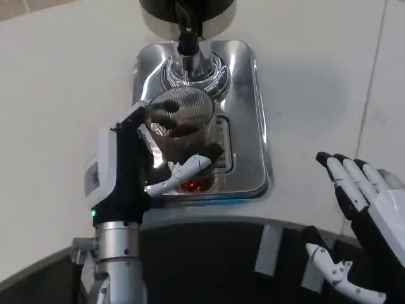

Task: Grasp the cup under the faucet to collect the drink, then remove the cup.

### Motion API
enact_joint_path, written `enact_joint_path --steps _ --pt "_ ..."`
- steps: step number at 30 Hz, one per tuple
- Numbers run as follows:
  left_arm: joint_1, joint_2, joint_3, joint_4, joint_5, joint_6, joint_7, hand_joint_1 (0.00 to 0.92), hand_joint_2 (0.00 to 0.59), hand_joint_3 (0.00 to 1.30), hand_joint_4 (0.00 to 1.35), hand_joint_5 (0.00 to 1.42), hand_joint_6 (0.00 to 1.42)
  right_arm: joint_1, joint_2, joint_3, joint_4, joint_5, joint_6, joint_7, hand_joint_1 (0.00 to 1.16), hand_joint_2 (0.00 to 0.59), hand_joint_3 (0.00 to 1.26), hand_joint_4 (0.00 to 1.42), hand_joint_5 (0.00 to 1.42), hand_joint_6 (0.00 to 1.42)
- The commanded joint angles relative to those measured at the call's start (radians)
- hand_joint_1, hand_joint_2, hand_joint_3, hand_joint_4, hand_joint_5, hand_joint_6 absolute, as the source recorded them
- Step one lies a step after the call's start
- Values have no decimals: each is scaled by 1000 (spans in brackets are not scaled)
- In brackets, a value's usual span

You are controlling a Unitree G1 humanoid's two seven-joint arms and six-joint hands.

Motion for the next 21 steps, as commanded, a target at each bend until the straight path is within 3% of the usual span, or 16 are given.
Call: enact_joint_path --steps 1,15,21 --pt "48 9 22 -99 -11 -16 -22 770 58 1234 1230 1316 1424 -18 -17 1 12 3 -6 -3 264 519 4 0 0 7" --pt "272 86 77 -318 -8 -64 -117 769 62 1238 1230 1316 1424 -155 -88 16 127 42 -31 -42 268 524 0 0 0 0" --pt "360 89 99 -465 -11 -92 -156 769 62 1238 1230 1316 1424 -124 -162 3 131 106 -134 -107 265 543 0 0 0 0"
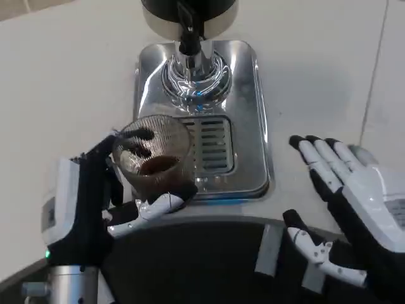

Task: Grasp the cup under the faucet to collect the drink, then remove the cup.

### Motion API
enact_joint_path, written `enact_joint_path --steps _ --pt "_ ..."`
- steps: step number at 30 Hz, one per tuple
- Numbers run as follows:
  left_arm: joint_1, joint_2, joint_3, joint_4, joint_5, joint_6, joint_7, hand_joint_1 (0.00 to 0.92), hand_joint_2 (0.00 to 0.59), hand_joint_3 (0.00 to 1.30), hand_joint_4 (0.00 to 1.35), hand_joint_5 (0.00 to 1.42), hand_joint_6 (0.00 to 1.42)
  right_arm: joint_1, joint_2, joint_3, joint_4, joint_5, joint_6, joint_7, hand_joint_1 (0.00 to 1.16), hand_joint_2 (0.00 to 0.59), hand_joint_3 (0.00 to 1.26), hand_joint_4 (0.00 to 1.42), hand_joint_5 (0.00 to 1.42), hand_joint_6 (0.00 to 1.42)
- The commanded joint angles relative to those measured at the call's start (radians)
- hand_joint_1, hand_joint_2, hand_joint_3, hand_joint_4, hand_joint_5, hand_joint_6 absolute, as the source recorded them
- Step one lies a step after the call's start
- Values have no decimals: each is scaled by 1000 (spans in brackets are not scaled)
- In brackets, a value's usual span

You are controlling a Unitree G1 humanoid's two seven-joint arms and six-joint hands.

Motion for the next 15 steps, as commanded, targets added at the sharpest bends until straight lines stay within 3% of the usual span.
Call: enact_joint_path --steps 1,7,15 --pt "68 5 20 -134 -12 -63 -20 769 62 1238 1230 1316 1424 47 -48 -14 -3 44 -80 -55 265 543 0 0 0 0" --pt "156 8 29 -252 -10 -97 -69 769 62 1238 1230 1316 1424 164 -74 -37 -57 48 -164 -112 256 549 0 0 0 0" --pt "263 26 45 -314 -1 -170 -127 769 62 1238 1230 1316 1424 360 -59 -71 -117 23 -285 -218 206 555 0 0 0 0"
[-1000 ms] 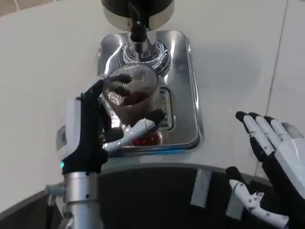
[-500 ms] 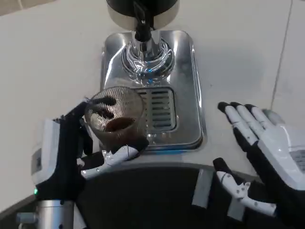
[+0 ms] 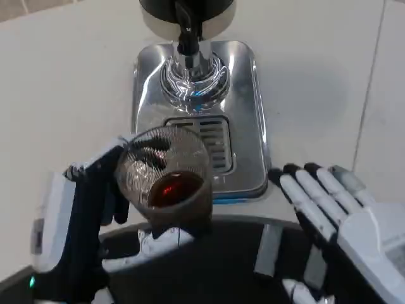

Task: Grasp the cup under the faucet to collect the drink, then remove the cup.

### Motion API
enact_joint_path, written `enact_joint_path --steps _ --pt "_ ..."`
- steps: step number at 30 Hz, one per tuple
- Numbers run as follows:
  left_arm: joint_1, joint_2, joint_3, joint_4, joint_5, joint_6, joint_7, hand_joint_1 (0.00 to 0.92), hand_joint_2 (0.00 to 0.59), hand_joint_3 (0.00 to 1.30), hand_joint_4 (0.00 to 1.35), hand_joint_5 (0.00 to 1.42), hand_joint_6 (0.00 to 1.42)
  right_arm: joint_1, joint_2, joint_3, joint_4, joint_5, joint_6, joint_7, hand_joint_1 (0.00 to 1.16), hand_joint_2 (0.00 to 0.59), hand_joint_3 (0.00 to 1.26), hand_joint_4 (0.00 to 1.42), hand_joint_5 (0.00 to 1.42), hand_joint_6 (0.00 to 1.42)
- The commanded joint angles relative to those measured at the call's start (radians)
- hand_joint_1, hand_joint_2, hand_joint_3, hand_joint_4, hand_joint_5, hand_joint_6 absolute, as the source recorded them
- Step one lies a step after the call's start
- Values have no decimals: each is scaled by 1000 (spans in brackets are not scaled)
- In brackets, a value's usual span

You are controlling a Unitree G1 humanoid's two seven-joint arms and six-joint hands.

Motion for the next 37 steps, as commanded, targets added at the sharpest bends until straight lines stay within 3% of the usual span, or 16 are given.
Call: enact_joint_path --steps 1,12,37 --pt "54 14 15 -47 -7 -65 -23 769 62 1238 1230 1316 1424 97 16 -18 -28 -18 -69 -68 204 557 0 0 0 0" --pt "150 10 20 -116 -15 -132 -90 768 70 1238 1230 1316 1424 175 50 -32 -46 -42 -135 -110 198 561 0 0 0 0" --pt "180 -37 7 -132 -6 -134 -145 762 74 1246 1227 1315 1424 180 81 -35 -42 -34 -134 -91 199 575 0 0 0 0"
